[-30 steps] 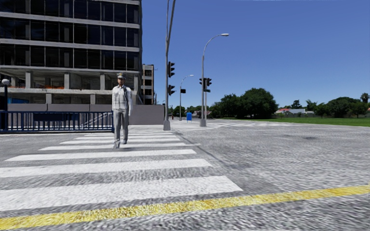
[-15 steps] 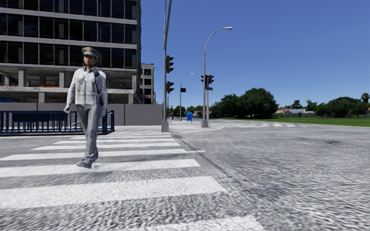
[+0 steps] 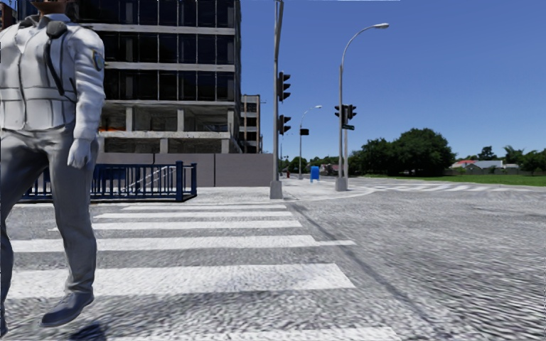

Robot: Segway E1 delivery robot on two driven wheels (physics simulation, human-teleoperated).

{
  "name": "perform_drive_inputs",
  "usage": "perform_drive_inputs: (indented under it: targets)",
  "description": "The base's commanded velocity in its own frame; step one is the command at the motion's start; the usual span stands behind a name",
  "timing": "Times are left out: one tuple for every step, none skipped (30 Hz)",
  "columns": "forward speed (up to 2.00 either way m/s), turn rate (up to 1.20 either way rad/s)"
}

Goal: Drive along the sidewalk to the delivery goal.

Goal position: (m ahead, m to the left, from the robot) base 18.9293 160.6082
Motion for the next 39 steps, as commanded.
perform_drive_inputs:
  targets:
    - [1.94,0.45]
    - [1.94,0.27]
    - [1.94,0.27]
    - [1.94,0.00]
    - [1.94,0.00]
    - [1.94,0.00]
    - [1.94,0.00]
    - [1.94,0.00]
    - [1.94,0.00]
    - [1.94,0.00]
    - [1.94,0.00]
    - [1.94,0.00]
    - [1.94,0.00]
    - [1.94,0.00]
    - [1.94,0.06]
    - [1.94,0.18]
    - [1.94,0.25]
    - [1.94,0.25]
    - [1.94,0.27]
    - [1.94,0.27]
    - [1.94,0.27]
    - [1.94,0.28]
    - [1.94,0.28]
    - [1.94,0.28]
    - [1.94,0.28]
    - [1.94,0.28]
    - [1.94,0.28]
    - [1.94,0.28]
    - [1.94,0.28]
    - [1.94,0.28]
    - [1.94,0.28]
    - [1.94,0.28]
    - [1.94,0.28]
    - [1.94,0.28]
    - [1.94,0.28]
    - [1.94,0.28]
    - [1.94,0.28]
    - [1.94,0.28]
    - [1.94,0.28]
